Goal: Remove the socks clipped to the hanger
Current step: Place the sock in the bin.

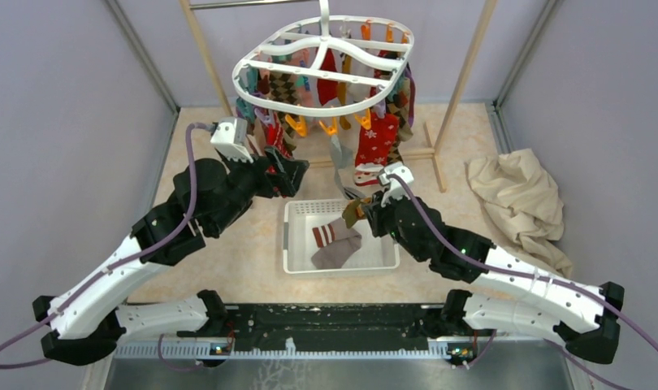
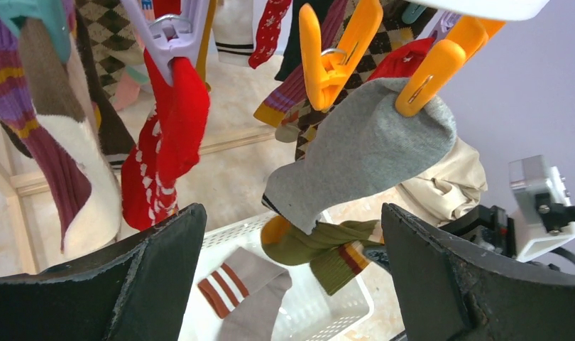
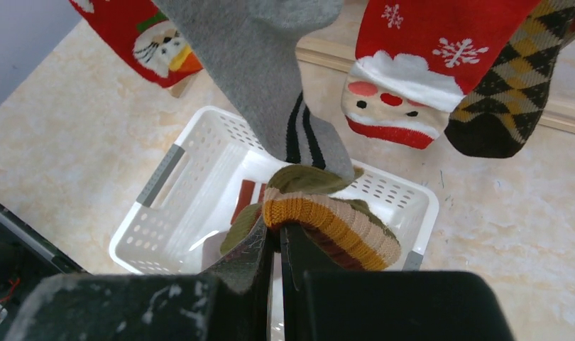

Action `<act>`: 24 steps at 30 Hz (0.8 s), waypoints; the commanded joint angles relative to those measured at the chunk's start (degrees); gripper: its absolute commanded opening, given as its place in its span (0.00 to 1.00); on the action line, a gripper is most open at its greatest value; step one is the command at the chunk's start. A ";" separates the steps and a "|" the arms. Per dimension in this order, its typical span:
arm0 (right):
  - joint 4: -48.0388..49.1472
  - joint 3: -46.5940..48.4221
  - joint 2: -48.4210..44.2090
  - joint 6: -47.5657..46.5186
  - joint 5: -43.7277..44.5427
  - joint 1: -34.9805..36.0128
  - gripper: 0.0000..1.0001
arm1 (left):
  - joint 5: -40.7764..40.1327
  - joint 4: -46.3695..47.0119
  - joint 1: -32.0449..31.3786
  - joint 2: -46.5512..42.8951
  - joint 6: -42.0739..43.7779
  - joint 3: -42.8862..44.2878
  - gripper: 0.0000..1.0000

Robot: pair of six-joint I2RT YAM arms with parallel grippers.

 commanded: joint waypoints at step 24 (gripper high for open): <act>2.75 -6.61 10.63 4.64 3.55 0.61 0.12 | -2.44 -4.13 0.22 -5.62 -1.20 -3.87 0.99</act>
